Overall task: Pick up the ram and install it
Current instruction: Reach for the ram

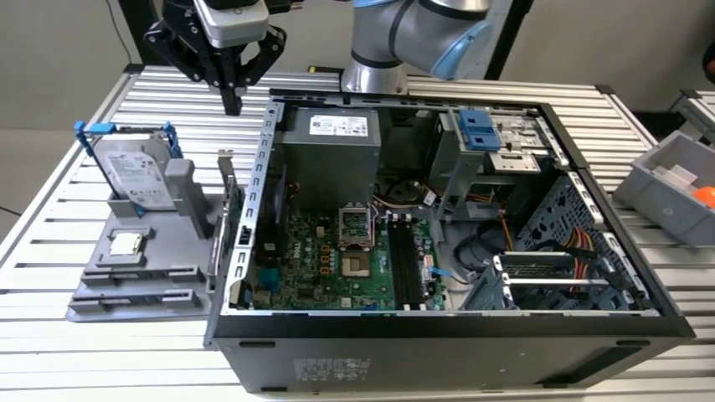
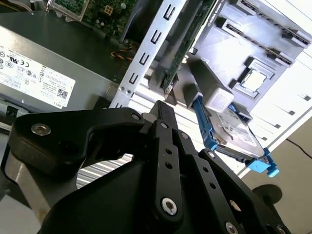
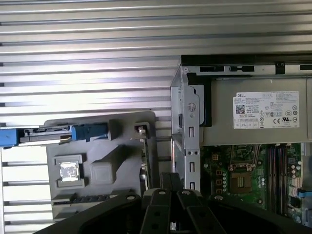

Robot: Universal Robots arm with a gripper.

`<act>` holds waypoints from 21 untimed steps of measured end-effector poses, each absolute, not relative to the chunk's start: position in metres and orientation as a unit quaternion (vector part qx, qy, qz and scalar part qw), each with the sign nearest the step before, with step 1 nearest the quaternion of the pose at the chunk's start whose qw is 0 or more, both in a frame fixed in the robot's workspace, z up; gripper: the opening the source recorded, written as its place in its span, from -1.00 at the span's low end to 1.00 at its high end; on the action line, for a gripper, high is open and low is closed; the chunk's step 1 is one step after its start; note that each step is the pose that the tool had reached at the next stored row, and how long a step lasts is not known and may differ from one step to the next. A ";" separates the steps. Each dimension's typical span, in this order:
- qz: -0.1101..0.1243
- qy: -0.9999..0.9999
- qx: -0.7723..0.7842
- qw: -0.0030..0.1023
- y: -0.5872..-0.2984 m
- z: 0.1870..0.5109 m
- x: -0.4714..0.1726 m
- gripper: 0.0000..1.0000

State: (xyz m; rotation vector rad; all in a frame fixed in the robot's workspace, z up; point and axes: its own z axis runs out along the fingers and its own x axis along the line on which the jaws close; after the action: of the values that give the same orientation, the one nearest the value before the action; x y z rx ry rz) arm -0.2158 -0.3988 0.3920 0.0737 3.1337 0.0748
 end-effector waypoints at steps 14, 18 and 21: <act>0.024 1.000 0.005 0.003 -0.399 0.392 -0.221 -1.00; 0.024 1.000 0.001 0.002 -0.399 0.392 -0.223 -1.00; 0.024 1.000 -0.002 0.002 -0.399 0.392 -0.224 -1.00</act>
State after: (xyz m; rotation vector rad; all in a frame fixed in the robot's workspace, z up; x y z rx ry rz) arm -0.2238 -0.3988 0.3916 -0.0047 3.1363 0.0749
